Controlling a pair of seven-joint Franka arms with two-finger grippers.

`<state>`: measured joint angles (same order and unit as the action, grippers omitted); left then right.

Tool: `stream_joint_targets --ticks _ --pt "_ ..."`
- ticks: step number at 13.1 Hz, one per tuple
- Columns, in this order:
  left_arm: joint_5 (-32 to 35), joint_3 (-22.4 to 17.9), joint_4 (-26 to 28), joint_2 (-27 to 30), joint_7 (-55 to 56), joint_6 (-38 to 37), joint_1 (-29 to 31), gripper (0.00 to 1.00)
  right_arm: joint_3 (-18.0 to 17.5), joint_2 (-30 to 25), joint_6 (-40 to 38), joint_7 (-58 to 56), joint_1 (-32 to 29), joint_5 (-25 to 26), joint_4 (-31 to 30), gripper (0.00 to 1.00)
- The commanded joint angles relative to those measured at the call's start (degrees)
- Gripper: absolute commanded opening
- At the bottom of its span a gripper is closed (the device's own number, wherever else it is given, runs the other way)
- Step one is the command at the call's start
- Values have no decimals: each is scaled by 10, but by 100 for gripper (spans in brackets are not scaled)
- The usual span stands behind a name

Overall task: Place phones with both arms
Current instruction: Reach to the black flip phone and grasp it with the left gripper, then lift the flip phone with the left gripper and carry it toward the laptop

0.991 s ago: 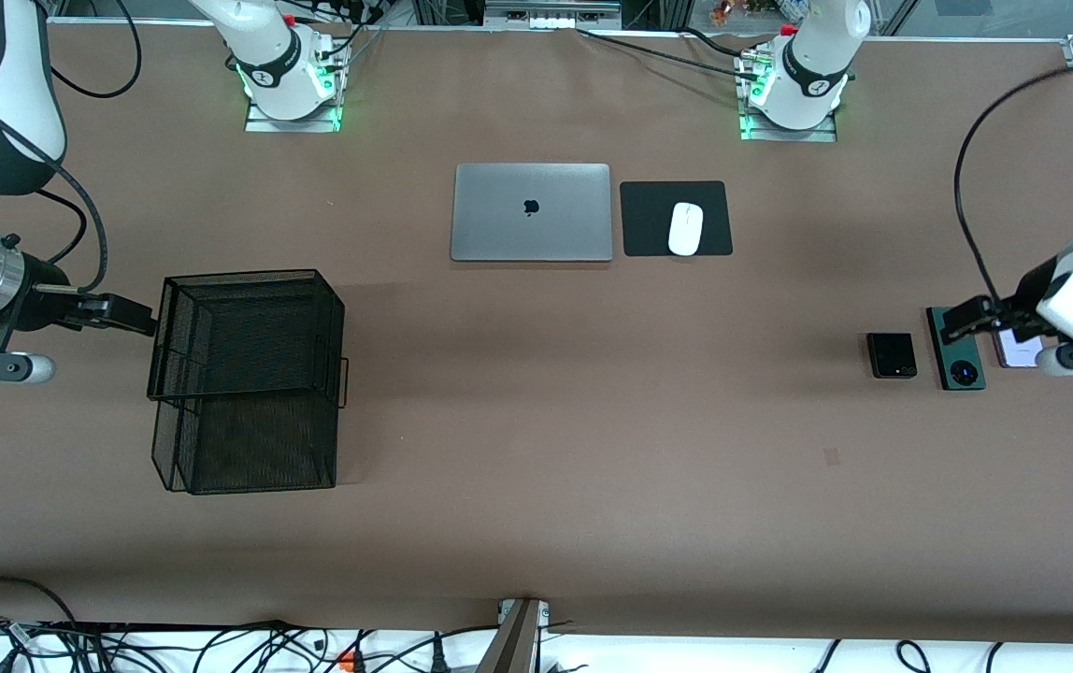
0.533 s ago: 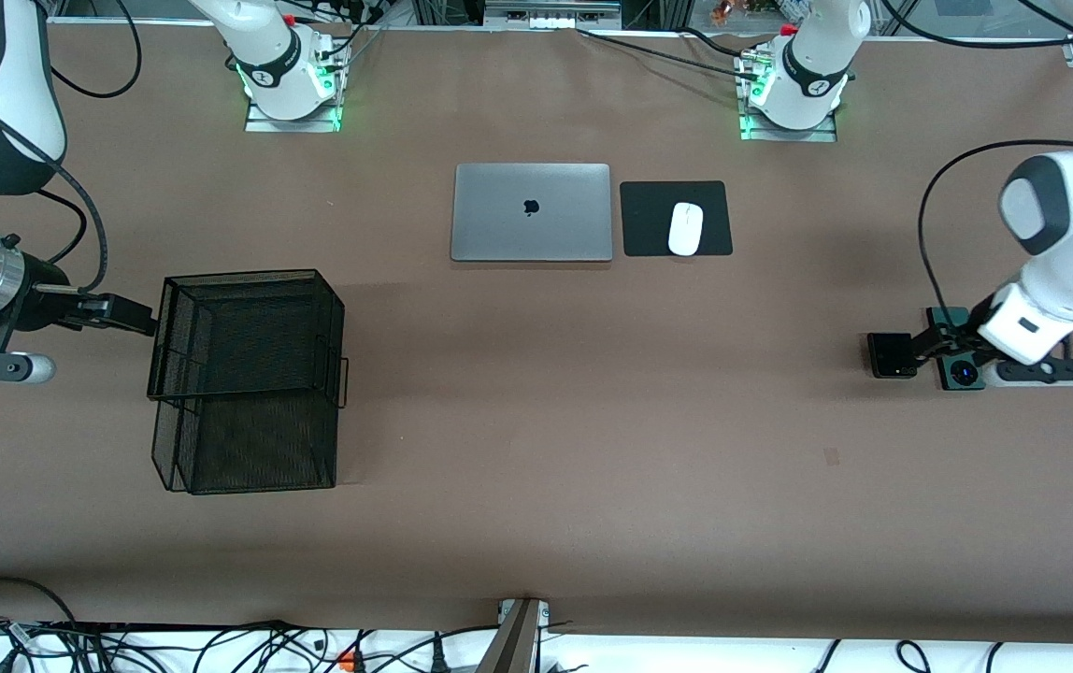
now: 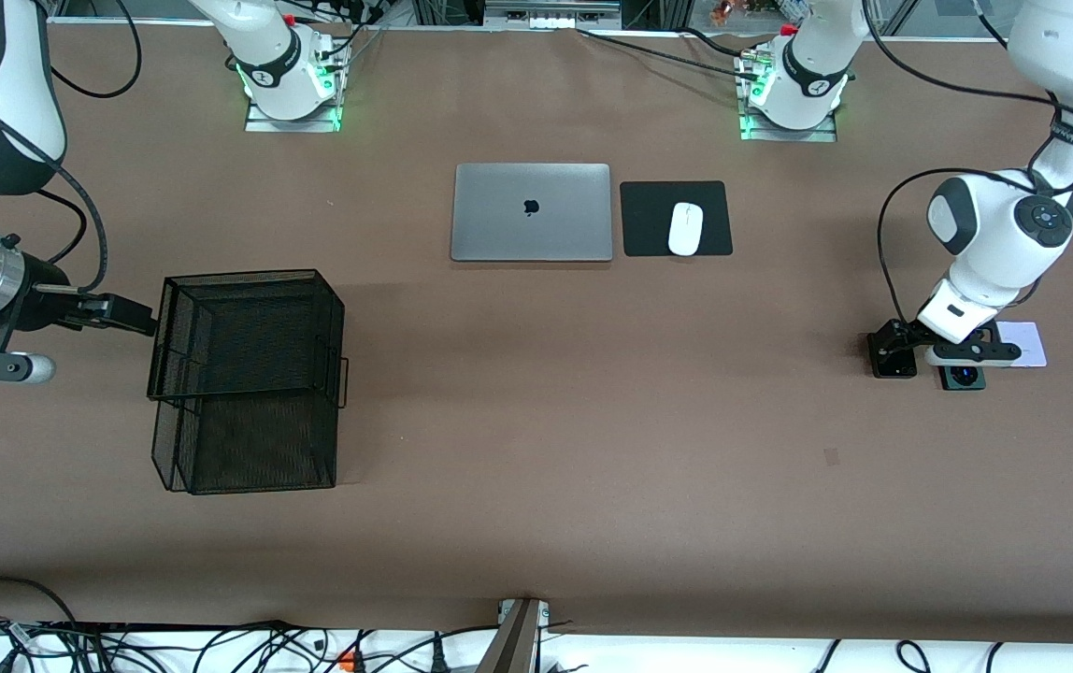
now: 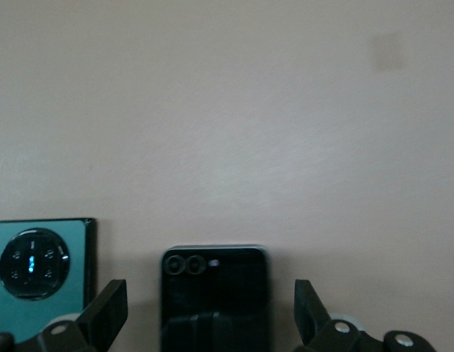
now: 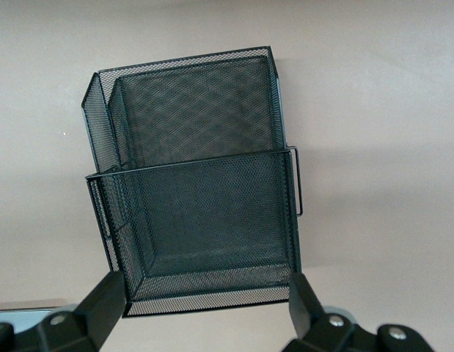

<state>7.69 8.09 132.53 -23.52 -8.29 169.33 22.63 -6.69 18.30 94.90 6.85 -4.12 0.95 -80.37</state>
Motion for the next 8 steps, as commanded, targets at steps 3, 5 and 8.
stream_joint_targets --ticks 3,5,8 --pt "14 4 -3 -29 -2 35 11 100 -4 -13 0 -6 -6 -9 -11 99" --pt "14 4 -3 -30 -1 35 10 100 -4 -13 0 -4 -6 -9 -11 99" --pt "14 5 -3 -30 5 35 8 100 -4 -13 -1 -3 -6 -9 -11 99"
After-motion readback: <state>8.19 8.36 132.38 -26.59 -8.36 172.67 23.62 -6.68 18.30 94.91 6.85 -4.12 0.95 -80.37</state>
